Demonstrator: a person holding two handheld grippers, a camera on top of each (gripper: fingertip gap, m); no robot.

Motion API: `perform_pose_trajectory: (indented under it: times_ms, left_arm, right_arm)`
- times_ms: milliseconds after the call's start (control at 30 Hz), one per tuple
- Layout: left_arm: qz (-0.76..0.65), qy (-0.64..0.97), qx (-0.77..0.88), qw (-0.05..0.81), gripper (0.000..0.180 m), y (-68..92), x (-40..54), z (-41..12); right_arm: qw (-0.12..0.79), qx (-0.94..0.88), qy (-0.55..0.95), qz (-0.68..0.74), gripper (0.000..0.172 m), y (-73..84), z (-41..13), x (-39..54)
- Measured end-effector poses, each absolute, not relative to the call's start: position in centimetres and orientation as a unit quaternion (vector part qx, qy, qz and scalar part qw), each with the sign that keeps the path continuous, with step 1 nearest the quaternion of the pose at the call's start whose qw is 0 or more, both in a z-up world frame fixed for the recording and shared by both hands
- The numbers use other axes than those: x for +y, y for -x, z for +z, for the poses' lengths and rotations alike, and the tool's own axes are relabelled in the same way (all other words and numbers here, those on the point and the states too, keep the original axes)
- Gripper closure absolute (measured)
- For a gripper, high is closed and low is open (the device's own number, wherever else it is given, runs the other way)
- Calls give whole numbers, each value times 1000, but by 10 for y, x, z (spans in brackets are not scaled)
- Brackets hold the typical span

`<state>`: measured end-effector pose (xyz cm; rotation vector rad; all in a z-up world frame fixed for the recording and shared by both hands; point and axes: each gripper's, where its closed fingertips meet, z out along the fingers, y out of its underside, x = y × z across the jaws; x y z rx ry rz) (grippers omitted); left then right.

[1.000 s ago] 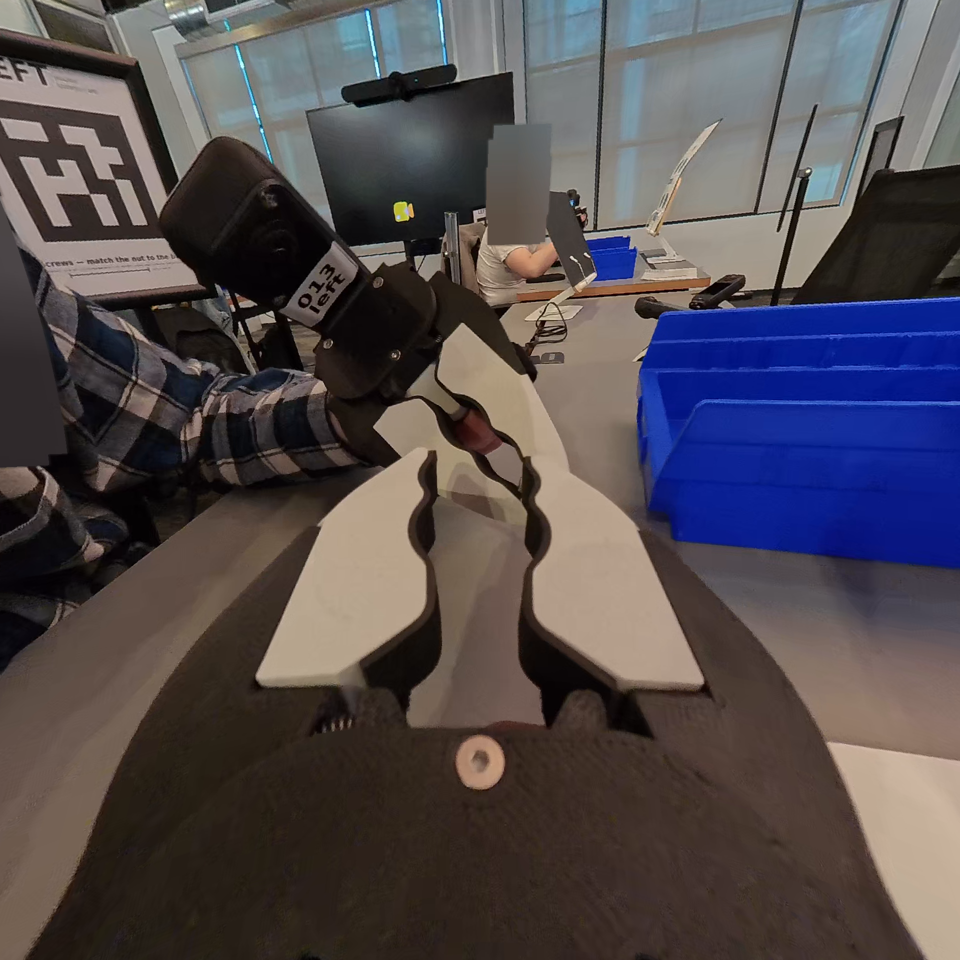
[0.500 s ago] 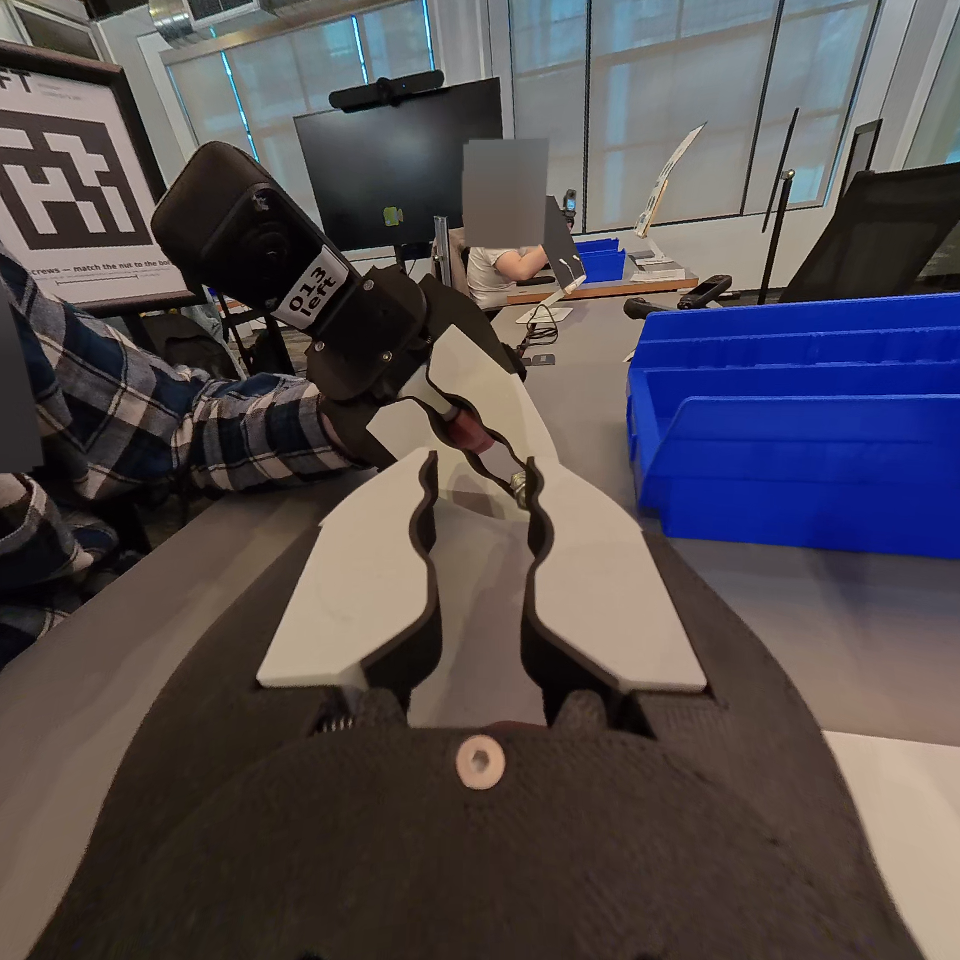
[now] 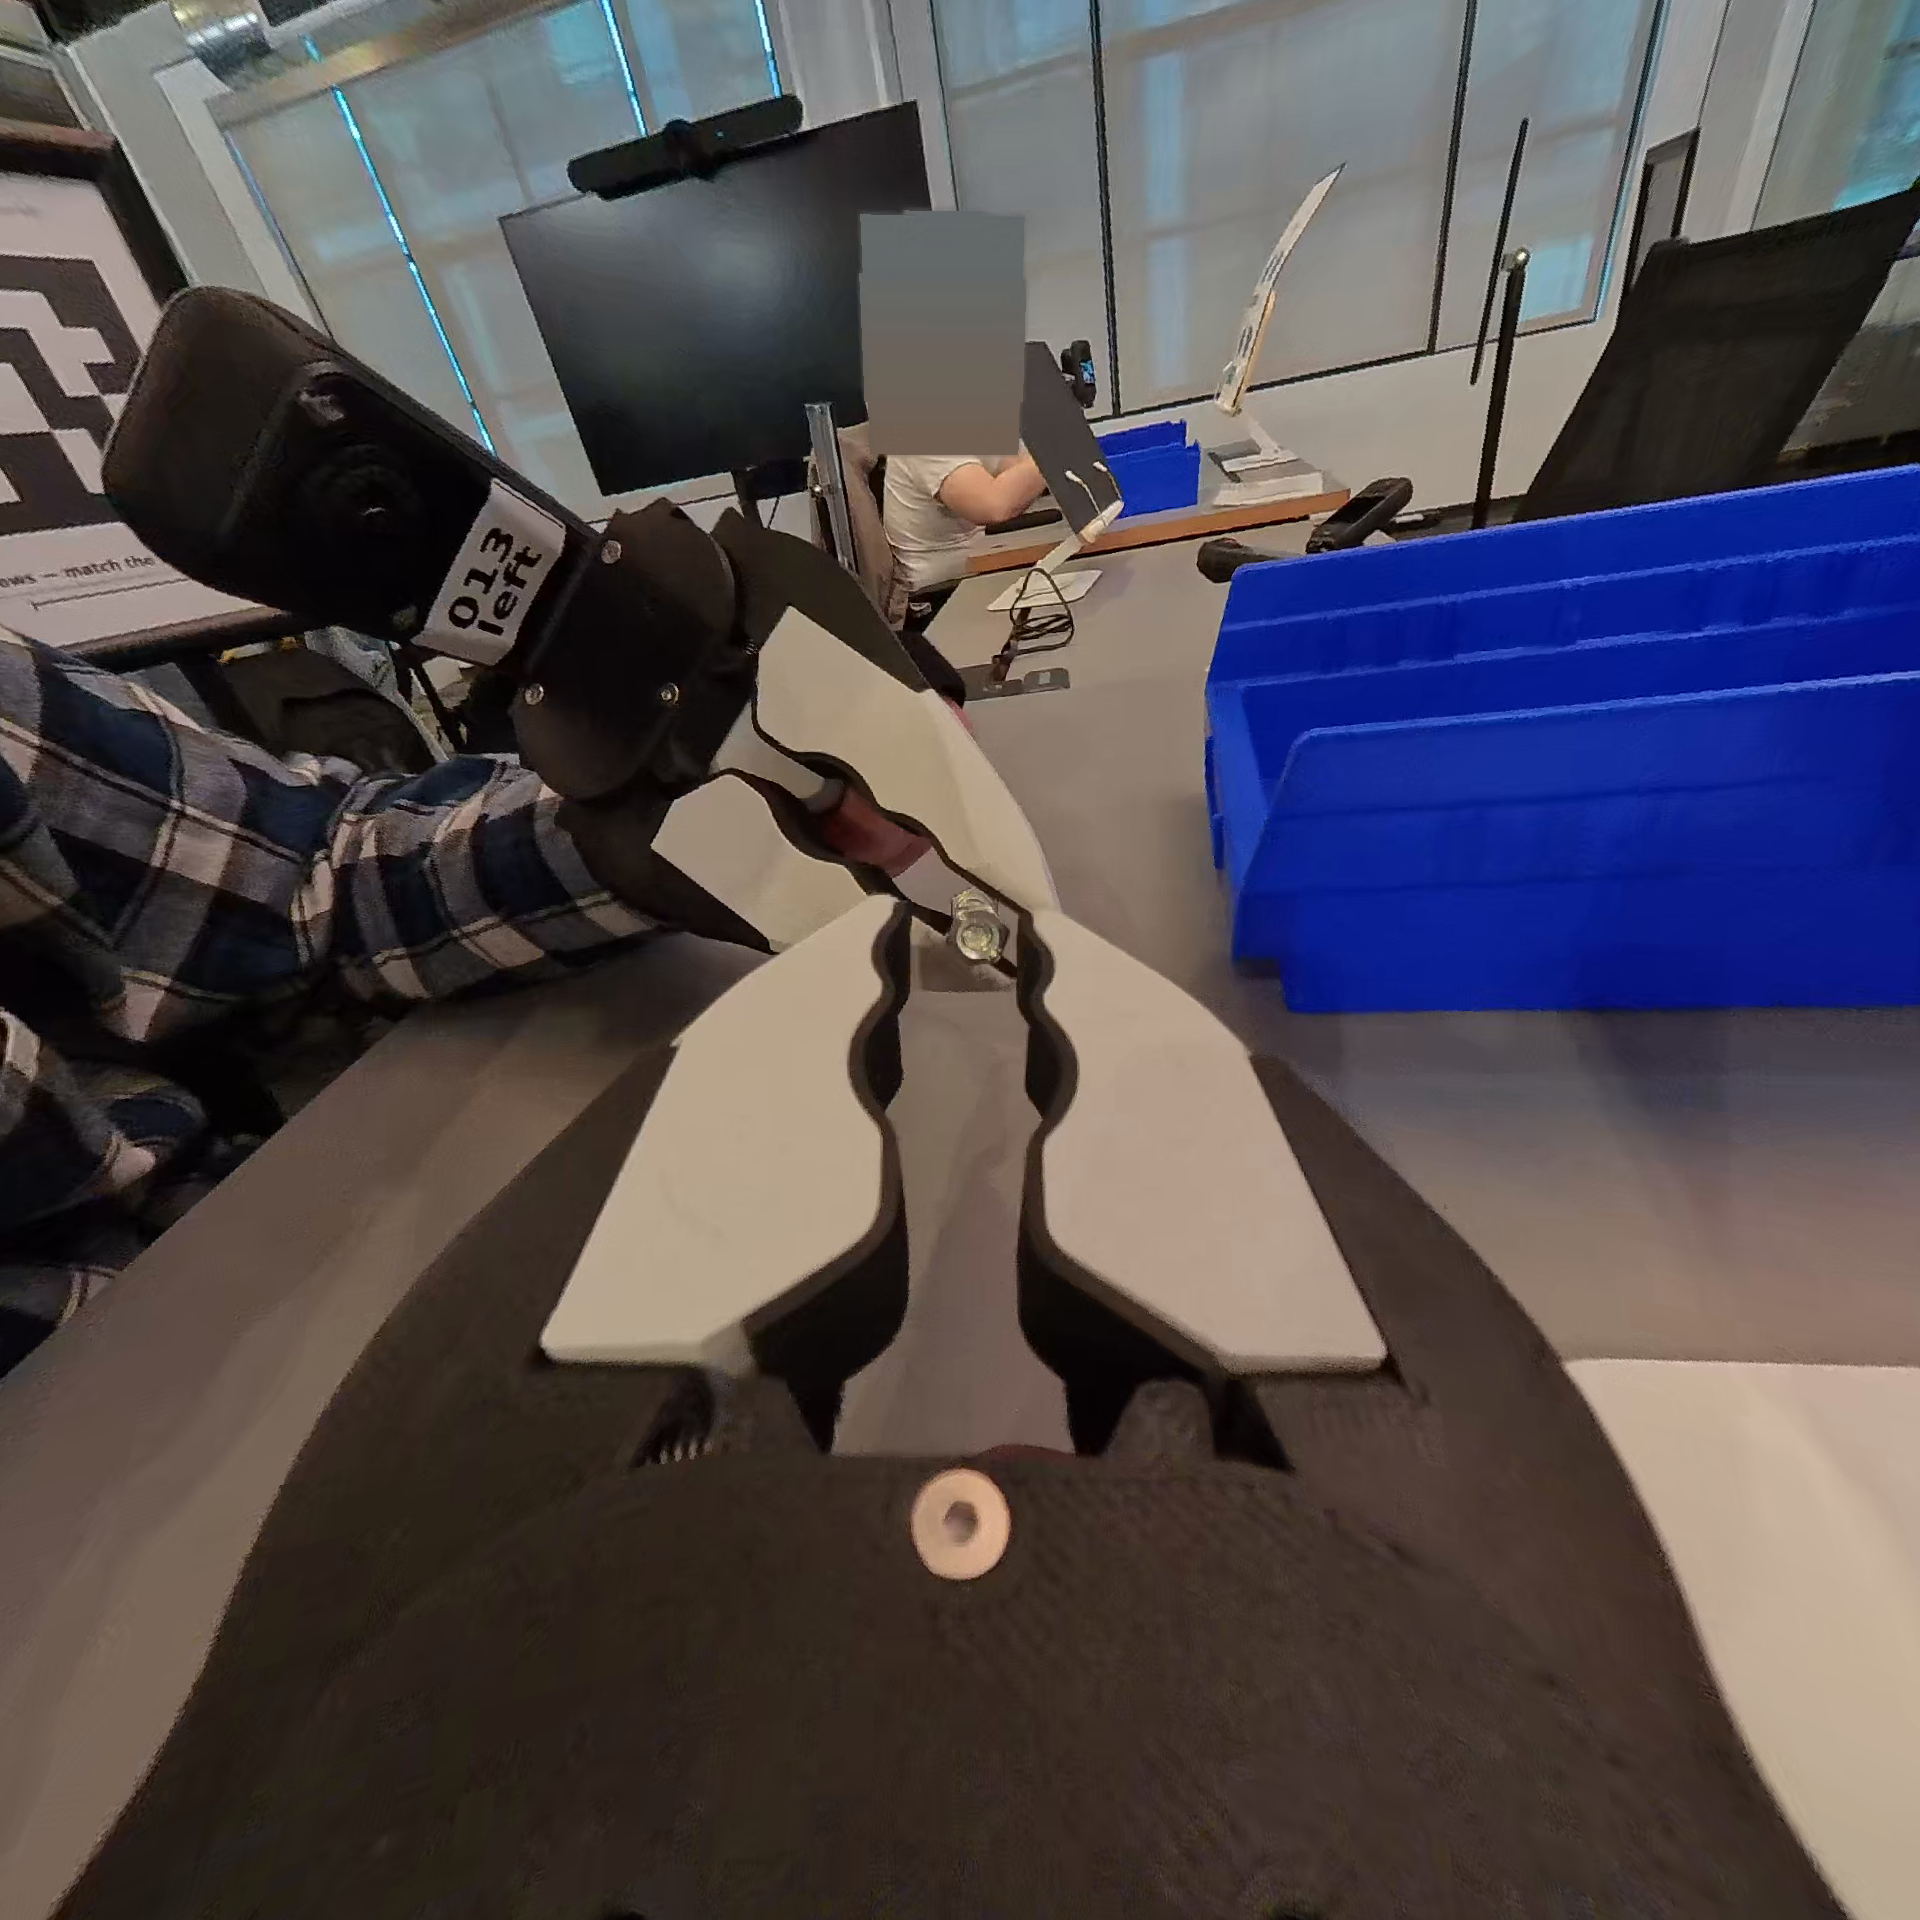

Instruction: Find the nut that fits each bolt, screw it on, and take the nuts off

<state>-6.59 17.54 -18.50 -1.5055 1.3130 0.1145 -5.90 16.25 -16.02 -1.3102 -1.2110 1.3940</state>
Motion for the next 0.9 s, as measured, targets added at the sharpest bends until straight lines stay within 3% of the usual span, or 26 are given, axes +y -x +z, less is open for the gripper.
perform_pose_trajectory:
  times_ms: [33, 167, 533, 733, 900]
  left_arm:
    - [52, 632, 552, 542, 171, 66, 176, -184]
    - [65, 626, 555, 544, 171, 65, 175, -183]
    - [61, 620, 558, 549, 170, 64, 175, -182]
    - [37, 609, 544, 576, 153, 62, 173, -172]
    - [16, 585, 540, 605, 161, 59, 166, -158]
  right_arm:
    - [423, -484, 527, 556, 153, 59, -161, 163]
    - [420, -485, 533, 552, 160, 60, -163, 164]
    - [414, -476, 533, 564, 161, 59, -161, 164]
    - [383, -440, 519, 625, 161, 53, -152, 166]
    - [342, -398, 507, 684, 162, 49, -145, 167]
